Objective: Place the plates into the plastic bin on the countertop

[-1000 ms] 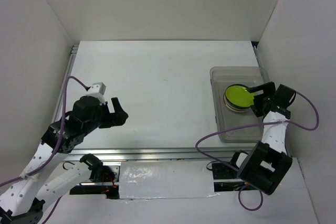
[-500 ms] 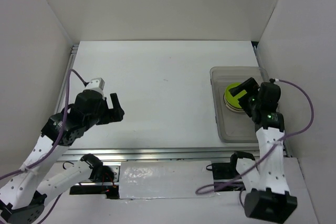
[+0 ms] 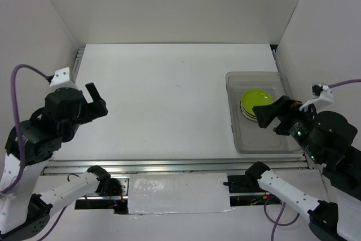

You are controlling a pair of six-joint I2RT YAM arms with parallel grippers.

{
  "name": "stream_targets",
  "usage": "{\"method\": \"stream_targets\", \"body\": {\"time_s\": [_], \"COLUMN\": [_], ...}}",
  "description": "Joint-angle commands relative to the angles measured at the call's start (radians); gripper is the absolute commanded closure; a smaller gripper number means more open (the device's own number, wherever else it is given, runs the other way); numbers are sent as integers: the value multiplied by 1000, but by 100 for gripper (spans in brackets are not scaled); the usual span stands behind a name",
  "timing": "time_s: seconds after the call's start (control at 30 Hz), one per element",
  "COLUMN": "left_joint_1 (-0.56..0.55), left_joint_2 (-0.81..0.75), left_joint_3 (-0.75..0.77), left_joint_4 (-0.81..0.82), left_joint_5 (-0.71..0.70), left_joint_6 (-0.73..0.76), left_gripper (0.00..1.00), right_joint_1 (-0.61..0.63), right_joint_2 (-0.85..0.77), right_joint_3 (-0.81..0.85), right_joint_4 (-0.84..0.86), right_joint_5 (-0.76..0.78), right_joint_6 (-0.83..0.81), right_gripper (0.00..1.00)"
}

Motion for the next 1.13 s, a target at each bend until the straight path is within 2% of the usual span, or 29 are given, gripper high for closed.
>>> {"method": "stream_targets", "body": {"time_s": [0.0,0.13,0.2,0.37,0.6,1.1], "left_joint_1": [3,8,8,8,8,8], "left_joint_2": [-83,-147,-215,-277,-329,-358], "left_joint_3": [12,-48,-80,-117,-143,-151], "left_joint_4": [-104,-144,-141,-135,-142,-142], "left_joint_5": [-46,-23,17,56,69,63], "left_joint_6": [-26,-15,-12,-9,-23,-27], "left_gripper": [1,1,1,1,1,1], "right_joint_1": [-12,-92,-98,-107,-129,-129], "right_joint_2": [-54,-113,-156,-215,-247,-256], "right_joint_3": [2,59,83,56,-26,5], "right_joint_4": [-201,-259,-265,-259,-235,-253], "right_joint_5": [52,17,-26,-30,-106,-55], "right_joint_6": [-43,-140,-146,-135,-129,-114], "right_gripper": [0,0,0,0,0,0]}}
